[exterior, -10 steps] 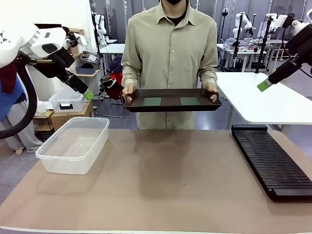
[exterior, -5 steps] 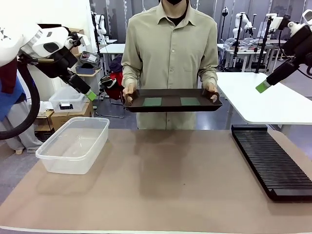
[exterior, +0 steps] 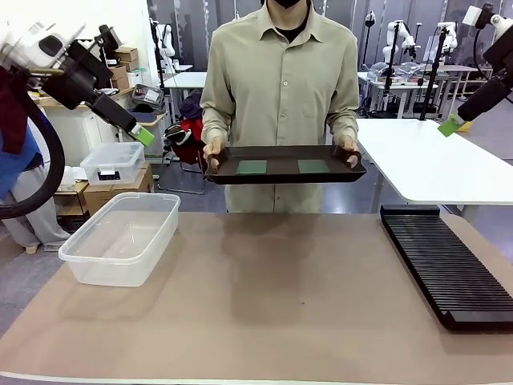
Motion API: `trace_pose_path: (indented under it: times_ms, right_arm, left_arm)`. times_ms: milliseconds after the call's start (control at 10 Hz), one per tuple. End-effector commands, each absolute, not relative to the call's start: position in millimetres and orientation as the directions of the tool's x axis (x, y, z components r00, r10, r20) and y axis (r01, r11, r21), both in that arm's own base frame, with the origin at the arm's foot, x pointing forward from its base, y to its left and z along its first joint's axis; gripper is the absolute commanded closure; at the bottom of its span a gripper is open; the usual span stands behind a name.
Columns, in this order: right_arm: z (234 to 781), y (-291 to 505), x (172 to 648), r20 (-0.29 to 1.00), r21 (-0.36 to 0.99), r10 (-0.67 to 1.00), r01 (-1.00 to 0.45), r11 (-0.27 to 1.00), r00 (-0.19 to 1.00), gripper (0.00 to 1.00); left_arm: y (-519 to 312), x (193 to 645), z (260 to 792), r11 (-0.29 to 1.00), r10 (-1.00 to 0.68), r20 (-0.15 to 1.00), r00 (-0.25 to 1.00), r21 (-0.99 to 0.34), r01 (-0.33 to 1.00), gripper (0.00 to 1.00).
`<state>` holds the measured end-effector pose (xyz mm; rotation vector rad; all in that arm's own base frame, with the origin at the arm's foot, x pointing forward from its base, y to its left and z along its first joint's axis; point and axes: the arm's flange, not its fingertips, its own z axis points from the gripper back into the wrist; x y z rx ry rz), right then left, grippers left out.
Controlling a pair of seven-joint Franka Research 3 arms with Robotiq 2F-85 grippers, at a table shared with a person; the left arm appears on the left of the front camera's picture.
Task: Sort PCBs into racks and boxes based on the side picked up.
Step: Pick up the Blank PCB handed by the Human.
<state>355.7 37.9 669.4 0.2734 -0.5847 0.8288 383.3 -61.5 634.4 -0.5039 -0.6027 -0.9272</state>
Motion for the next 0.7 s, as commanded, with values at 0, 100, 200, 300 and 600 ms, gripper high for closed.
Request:
trace_pose_path:
  times_ms: [0, 100, 200, 300, 600]
  right_arm:
    - [673, 34, 357, 0.578, -0.007, 0.632, -0.771, 0.636, 0.516, 0.00]
    - [675, 33, 356, 0.590, -0.019, 0.626, -0.766, 0.643, 0.511, 0.00]
    - [678, 33, 355, 0.597, -0.028, 0.629, -0.770, 0.637, 0.498, 0.00]
    - [681, 34, 353, 0.601, -0.036, 0.632, -0.773, 0.633, 0.489, 0.00]
    - [679, 35, 353, 0.606, -0.031, 0.632, -0.779, 0.626, 0.484, 0.00]
  left_arm:
    - [-60, 388, 637, 0.492, -0.574, 0.686, 0.447, -0.147, 0.858, 0.00]
    - [-62, 387, 642, 0.487, -0.576, 0.695, 0.431, -0.133, 0.863, 0.00]
    - [-64, 385, 647, 0.503, -0.582, 0.696, 0.420, -0.097, 0.859, 0.00]
    - [-65, 383, 652, 0.506, -0.585, 0.701, 0.407, -0.077, 0.859, 0.00]
    - [-63, 380, 657, 0.520, -0.583, 0.704, 0.406, -0.061, 0.852, 0.00]
